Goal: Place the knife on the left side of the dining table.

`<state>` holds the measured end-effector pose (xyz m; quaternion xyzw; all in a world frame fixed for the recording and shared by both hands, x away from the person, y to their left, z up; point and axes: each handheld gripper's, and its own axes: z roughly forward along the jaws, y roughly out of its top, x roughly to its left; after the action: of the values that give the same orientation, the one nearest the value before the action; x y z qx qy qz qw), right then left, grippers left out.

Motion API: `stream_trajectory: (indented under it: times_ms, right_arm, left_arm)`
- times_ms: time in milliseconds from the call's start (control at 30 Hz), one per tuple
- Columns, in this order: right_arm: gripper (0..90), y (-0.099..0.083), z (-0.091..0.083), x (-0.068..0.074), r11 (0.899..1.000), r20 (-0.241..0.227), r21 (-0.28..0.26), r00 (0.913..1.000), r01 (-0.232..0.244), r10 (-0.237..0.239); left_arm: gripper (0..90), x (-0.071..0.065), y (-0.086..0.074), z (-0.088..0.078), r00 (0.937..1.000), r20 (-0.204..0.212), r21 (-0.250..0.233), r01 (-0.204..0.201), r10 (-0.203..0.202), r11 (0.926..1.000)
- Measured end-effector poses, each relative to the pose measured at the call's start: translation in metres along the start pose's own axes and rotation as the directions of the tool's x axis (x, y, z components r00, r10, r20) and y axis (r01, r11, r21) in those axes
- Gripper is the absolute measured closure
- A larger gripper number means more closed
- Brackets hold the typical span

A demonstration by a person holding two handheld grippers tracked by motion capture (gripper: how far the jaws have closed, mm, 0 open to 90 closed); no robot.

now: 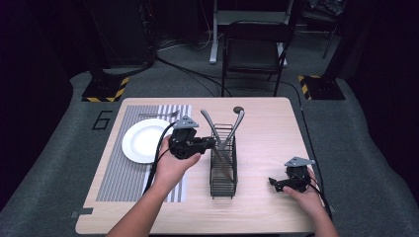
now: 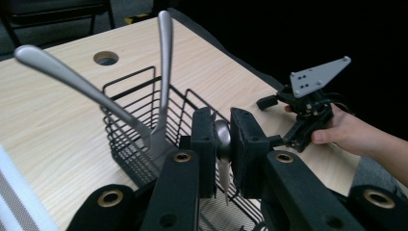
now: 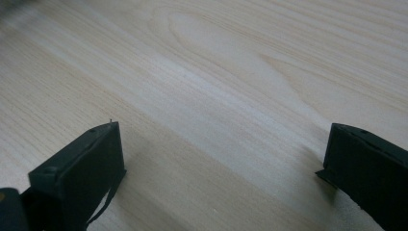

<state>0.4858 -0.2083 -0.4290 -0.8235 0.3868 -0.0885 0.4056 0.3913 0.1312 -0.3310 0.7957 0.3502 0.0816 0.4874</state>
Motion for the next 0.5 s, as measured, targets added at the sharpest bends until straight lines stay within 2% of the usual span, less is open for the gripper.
stream_trajectory:
  times_ms: [200, 500]
  right_arm:
    - [0.0, 0.0, 0.0, 0.0, 1.0, -0.002, 0.006, 1.0, -0.007, 0.007]
    - [0.0, 0.0, 0.0, 0.001, 1.0, -0.002, 0.008, 1.0, -0.007, 0.007]
  left_arm:
    - [83.0, -0.011, 0.003, 0.001, 0.9993, 0.027, 0.008, -0.026, 0.026, 0.9996]
    - [83.4, -0.019, 0.007, 0.002, 0.9988, 0.021, 0.032, -0.045, 0.044, 0.9985]
